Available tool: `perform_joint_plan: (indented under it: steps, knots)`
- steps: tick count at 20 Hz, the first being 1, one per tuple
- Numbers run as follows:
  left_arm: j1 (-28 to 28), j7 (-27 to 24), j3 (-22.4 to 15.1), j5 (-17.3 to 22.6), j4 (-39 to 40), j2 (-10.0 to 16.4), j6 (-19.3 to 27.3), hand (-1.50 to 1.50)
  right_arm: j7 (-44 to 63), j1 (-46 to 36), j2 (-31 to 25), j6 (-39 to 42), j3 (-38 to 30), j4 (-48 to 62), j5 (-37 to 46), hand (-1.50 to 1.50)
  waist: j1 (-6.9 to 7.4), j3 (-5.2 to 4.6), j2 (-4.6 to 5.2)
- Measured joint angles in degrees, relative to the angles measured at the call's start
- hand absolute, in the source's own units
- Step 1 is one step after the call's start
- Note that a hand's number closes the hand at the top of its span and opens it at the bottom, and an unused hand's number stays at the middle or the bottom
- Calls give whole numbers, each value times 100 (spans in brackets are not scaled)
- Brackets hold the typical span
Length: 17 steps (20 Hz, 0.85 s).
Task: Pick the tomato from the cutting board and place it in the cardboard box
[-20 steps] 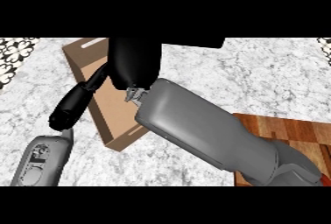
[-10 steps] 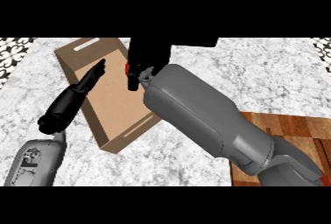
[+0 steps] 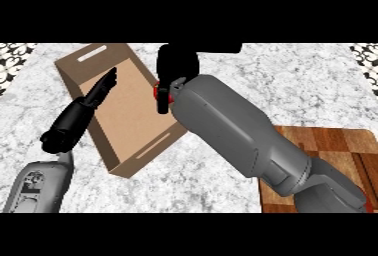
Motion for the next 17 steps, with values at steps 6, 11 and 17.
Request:
perform_joint_plan:
  steps: [6,11,17]
  knots:
    - [107,6,54,31,-88,15,-3,0,-1014,112,1,-1175,-490,-400,-125,-150,-75,12,-15]
    - [182,-29,33,12,-142,-2,12,0,-1623,492,0,-2805,-1375,-986,-663,-150,-71,22,-7]
    - [231,-6,67,27,-218,18,-4,0,-2582,1194,1,-3912,-1999,-1201,-1313,-150,-104,14,-10]
